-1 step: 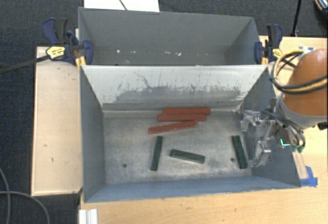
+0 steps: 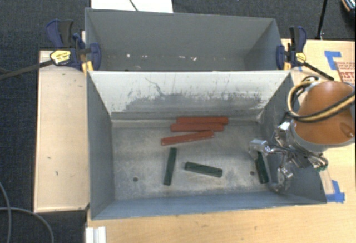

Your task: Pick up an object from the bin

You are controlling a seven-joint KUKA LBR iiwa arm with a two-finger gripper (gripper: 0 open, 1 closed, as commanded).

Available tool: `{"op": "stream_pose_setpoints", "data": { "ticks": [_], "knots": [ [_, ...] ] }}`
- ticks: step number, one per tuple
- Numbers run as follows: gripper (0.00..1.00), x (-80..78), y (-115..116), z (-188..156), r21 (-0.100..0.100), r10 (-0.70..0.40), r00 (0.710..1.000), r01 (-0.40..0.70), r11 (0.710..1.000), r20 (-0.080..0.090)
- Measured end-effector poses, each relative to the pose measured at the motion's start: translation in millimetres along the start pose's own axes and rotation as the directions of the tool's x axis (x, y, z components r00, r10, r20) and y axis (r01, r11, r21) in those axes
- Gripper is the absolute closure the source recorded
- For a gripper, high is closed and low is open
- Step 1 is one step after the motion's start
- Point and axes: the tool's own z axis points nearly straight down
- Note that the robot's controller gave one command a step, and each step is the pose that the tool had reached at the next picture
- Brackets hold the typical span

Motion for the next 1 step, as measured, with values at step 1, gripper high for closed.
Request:
{"op": "stream_pose_setpoints", "data": {
  "ticks": [1],
  "knots": [
    [0.00,-22.6,-0.5,-29.9,-0.003,-0.595,0.804,0.595,0.804,0.005]
  ]
}}
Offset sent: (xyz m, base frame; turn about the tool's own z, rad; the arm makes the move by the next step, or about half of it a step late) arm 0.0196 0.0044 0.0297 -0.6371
